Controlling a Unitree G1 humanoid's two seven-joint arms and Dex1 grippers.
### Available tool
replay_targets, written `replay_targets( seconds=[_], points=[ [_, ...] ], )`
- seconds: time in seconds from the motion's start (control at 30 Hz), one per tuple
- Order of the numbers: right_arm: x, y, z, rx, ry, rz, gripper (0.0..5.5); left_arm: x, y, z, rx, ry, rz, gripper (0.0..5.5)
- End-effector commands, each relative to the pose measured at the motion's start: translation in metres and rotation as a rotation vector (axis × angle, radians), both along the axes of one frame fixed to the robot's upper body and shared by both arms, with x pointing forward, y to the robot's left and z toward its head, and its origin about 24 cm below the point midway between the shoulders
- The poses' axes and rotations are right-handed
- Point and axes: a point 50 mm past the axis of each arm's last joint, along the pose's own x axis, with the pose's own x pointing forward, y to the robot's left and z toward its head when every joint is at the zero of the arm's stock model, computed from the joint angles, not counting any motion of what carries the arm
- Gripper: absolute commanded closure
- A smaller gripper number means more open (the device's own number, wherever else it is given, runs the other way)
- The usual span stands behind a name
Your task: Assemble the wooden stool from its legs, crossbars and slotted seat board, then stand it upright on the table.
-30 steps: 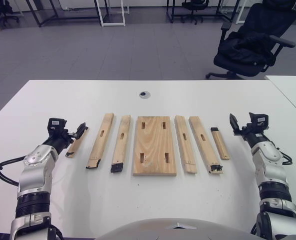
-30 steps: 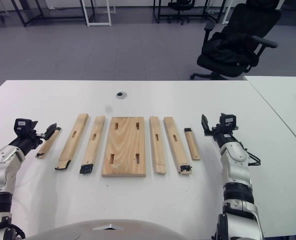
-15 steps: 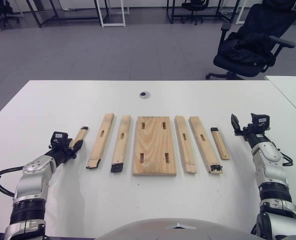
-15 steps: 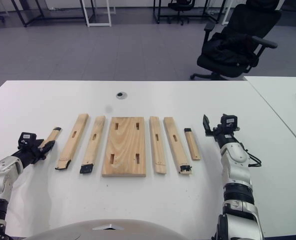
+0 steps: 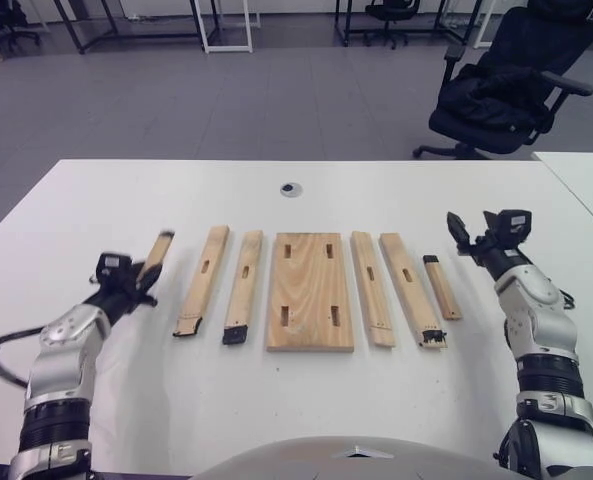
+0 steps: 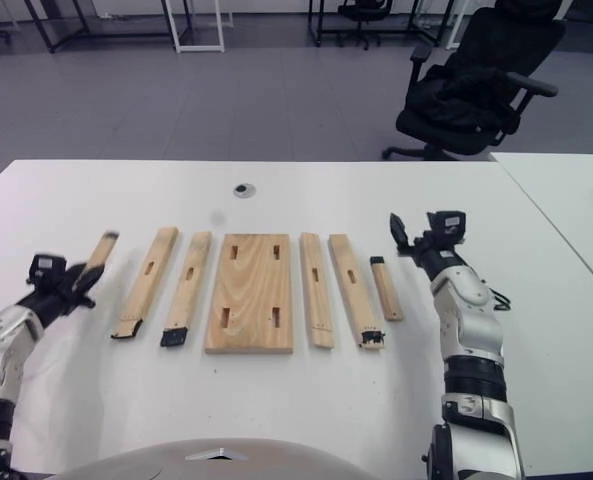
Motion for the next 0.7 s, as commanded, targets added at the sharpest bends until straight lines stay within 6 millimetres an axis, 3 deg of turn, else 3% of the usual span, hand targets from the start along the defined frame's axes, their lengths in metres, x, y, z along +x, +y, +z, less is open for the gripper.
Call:
replay_targets(
  seconds=[0.03, 0.13, 0.23, 0.37, 0.7],
  points=[
    [0.009, 0.097, 0.084, 0.535, -0.153, 0.449, 1.48, 0.039, -0.103, 0.060, -0.034, -0.318, -0.343, 4.21],
    [0.005, 0.142, 0.106, 0.696, -0.133, 0.631, 1.48, 0.045, -0.158, 0.082, -0.053, -0.428, -0.508, 4.21],
    [0.004, 0.163, 0.110, 0.753, -0.076, 0.685, 1.48, 0.043, -0.186, 0.099, -0.060, -0.503, -0.600, 4.21],
    [0.008, 0.161, 0.103, 0.760, -0.036, 0.625, 1.48, 0.036, -0.189, 0.103, -0.060, -0.527, -0.627, 4.21],
    [0.007, 0.149, 0.103, 0.695, -0.052, 0.561, 3.32, 0.032, -0.193, 0.087, 0.019, -0.481, -0.649, 4.21]
  ],
)
